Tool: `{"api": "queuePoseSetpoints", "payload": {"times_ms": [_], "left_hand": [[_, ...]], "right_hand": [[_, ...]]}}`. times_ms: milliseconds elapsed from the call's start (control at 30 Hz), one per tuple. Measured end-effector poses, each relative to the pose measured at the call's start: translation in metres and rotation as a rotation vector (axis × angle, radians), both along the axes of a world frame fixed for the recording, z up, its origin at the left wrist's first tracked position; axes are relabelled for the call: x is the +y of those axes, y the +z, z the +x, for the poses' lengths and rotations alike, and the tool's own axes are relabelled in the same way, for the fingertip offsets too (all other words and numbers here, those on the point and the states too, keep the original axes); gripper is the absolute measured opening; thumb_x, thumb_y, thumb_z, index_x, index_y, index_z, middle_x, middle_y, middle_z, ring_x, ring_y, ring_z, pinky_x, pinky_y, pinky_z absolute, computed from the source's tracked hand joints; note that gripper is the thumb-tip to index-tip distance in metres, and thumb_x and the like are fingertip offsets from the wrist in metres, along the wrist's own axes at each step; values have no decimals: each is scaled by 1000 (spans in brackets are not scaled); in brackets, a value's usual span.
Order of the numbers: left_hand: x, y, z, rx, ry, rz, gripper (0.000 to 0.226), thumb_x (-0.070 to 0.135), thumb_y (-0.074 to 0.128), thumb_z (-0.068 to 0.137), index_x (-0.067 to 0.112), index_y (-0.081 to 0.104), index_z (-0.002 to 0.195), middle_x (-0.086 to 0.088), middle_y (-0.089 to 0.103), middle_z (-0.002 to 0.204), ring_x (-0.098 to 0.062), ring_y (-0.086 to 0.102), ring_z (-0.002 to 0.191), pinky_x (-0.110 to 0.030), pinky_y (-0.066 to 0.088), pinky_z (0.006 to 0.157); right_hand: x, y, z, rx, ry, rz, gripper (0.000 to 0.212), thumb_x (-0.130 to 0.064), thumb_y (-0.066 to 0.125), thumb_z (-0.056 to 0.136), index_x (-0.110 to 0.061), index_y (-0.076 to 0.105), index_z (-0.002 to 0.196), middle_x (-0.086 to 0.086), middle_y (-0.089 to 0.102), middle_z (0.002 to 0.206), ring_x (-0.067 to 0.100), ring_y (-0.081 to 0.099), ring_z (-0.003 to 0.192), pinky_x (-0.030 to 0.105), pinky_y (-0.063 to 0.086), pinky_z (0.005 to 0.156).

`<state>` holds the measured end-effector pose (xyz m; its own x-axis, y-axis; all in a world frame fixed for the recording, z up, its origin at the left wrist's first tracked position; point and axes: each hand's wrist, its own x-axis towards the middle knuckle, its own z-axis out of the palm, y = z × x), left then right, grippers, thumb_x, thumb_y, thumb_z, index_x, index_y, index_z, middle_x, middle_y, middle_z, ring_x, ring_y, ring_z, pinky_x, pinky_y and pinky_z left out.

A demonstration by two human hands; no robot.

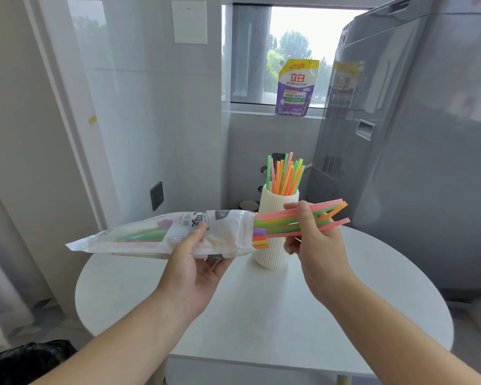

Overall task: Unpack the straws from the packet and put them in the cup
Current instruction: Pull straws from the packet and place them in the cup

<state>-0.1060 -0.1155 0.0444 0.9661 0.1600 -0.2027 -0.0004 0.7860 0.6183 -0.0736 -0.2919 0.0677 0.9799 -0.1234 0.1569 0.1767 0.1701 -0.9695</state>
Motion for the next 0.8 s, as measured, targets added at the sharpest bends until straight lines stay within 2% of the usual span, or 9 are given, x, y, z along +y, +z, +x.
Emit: {"api": "queuePoseSetpoints", "payload": {"times_ms": [200, 367, 433, 500, 633, 800], "left_hand": [[-1, 0, 2, 7, 2, -6, 19, 22, 68, 96, 15, 70, 114, -7, 81, 95, -21, 79, 80, -37, 65, 75], [-1, -1, 2, 19, 12, -9, 20, 21, 69, 95, 14, 69, 114, -7, 81, 93, -21, 79, 78, -38, 65, 74], [-1, -2, 2, 19, 11, -8, 18, 21, 68, 96, 14, 69, 112, -7, 81, 91, -20, 79, 76, -37, 65, 73], [0, -2, 3, 21, 9, -4, 17, 21, 68, 96, 13, 69, 111, -7, 81, 90, -20, 79, 75, -38, 65, 73], [1, -2, 3, 25, 19, 1, 17, 20, 68, 96, 14, 69, 112, -7, 81, 90, -20, 79, 75, -38, 65, 73], [3, -2, 3, 27, 13, 7, 20, 20, 68, 96, 13, 69, 114, -8, 81, 91, -20, 79, 76, -37, 65, 73]], "right_hand": [[-9, 6, 2, -22, 107, -19, 30, -38, 52, 102, -22, 77, 95, -1, 70, 71, 14, 52, 53, 35, 45, 58], [-11, 6, 0, -47, 143, -95, 31, -37, 49, 103, -20, 75, 104, 2, 79, 95, 16, 59, 62, 31, 48, 55], [-11, 7, -1, -71, 159, -130, 33, -36, 47, 104, -21, 77, 105, 3, 79, 98, 15, 61, 65, 31, 48, 55], [-11, 7, 0, -58, 136, -139, 32, -37, 49, 104, -22, 76, 106, 3, 78, 95, 15, 63, 65, 32, 48, 56], [-10, 5, 2, -22, 56, -97, 28, -36, 52, 103, -20, 75, 96, 1, 74, 77, 16, 59, 56, 33, 49, 54], [-12, 4, 3, -9, 63, -89, 32, -37, 50, 104, -15, 72, 96, 10, 73, 75, 21, 56, 55, 39, 49, 60]]}}
